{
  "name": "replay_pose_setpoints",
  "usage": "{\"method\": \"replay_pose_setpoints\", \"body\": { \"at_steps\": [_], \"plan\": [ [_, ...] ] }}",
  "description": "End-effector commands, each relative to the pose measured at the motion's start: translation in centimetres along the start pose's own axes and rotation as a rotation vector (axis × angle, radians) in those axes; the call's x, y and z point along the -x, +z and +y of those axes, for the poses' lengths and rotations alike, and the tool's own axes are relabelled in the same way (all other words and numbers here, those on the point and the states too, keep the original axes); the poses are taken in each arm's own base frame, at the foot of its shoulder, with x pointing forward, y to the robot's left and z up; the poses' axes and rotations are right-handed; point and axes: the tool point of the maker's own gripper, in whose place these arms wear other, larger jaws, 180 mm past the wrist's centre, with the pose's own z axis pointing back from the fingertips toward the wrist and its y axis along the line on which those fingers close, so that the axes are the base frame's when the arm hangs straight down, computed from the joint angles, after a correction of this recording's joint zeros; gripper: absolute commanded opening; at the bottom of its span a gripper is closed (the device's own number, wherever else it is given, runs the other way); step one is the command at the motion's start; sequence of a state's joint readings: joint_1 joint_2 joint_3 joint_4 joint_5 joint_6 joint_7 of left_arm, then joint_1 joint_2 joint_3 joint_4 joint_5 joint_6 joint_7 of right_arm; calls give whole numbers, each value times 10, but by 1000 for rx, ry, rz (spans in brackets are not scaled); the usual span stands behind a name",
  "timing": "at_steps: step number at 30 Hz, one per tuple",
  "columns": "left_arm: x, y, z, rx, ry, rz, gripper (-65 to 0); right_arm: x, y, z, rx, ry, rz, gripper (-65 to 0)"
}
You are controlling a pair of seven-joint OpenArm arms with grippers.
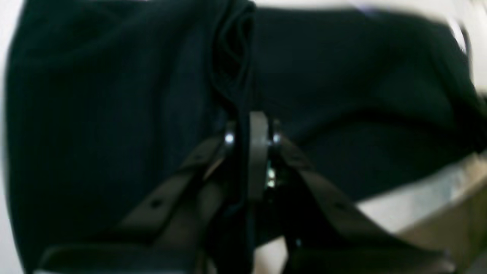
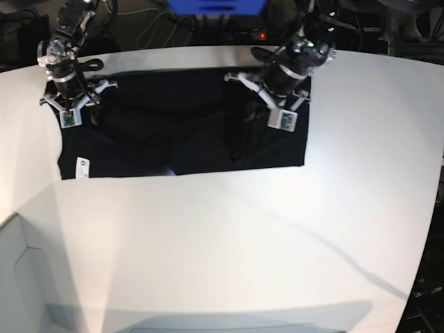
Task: Fold the T-shirt properly
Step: 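Lift the strip's end with the left gripper and fold it toward the right gripper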
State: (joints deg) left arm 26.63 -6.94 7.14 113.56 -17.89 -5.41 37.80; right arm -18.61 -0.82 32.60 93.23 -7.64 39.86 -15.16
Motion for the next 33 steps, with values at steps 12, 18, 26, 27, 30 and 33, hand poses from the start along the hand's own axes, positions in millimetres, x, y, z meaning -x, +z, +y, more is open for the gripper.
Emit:
{"method": "replay_pose_setpoints", "body": {
  "at_steps": [12, 18, 26, 27, 30, 33],
  "plan": [
    [-30, -47, -54, 85, -94, -63, -650, -11, 1, -4, 6, 10, -35, -402],
    [-29, -63, -55, 90, -79, -43, -650, -11, 1, -3, 4, 10, -35, -402],
    [-19, -66, -90, 184, -162, -16, -650, -11, 1, -3, 4, 10, -35, -402],
    [-17, -68, -91, 187, -163, -9, -650, -11, 1, -3, 4, 10, -35, -402],
    [-17, -74, -91, 186, -167, 0, -650, -11, 1, -3, 4, 10, -35, -402],
    [-14, -78, -91, 187, -172, 11, -650, -12, 1, -4, 5, 12, -36, -402]
  ]
}}
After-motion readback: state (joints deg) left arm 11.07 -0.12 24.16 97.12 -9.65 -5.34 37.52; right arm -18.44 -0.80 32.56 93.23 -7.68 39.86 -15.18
